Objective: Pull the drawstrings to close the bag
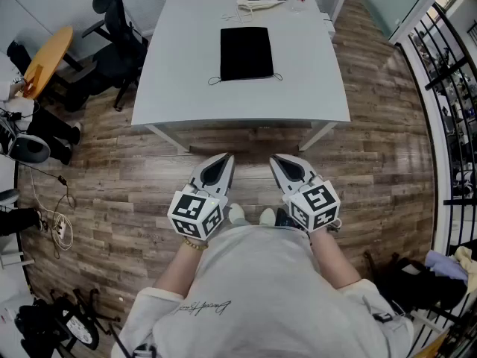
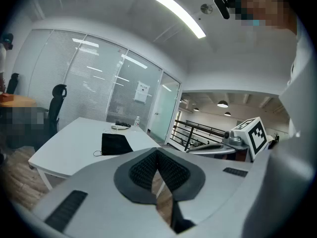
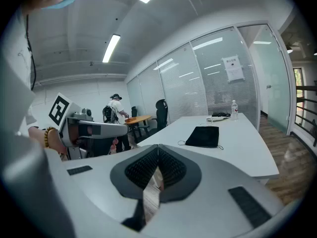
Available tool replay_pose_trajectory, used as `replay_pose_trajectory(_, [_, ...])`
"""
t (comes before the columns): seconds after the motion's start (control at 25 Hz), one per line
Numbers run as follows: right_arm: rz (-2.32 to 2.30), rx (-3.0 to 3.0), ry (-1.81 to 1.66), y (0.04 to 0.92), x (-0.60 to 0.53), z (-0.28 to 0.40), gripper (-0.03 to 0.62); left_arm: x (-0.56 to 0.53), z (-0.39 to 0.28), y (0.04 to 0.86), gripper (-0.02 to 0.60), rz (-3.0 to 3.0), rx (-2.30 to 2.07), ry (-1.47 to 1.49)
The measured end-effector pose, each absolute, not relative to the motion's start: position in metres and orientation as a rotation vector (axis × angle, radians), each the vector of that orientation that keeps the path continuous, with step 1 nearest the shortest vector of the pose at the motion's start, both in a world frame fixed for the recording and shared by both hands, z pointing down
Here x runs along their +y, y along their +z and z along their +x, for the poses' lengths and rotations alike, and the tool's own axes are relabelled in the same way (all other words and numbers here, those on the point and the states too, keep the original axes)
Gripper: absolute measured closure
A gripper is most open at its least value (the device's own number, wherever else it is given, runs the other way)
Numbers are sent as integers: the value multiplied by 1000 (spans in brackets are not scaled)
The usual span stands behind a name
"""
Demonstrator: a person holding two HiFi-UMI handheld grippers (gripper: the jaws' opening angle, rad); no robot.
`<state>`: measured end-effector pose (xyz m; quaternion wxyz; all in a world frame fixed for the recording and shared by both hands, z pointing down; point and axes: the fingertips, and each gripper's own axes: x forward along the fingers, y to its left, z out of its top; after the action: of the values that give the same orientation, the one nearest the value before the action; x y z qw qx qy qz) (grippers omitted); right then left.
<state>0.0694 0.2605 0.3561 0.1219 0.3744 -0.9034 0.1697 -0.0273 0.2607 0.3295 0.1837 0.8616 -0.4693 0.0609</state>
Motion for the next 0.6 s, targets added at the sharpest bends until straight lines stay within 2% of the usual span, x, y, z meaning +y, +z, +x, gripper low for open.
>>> replay_pose_trajectory(0.6, [1115,-2618,481,355,255,63,571,253,-31,327,572,2462,-1293,186])
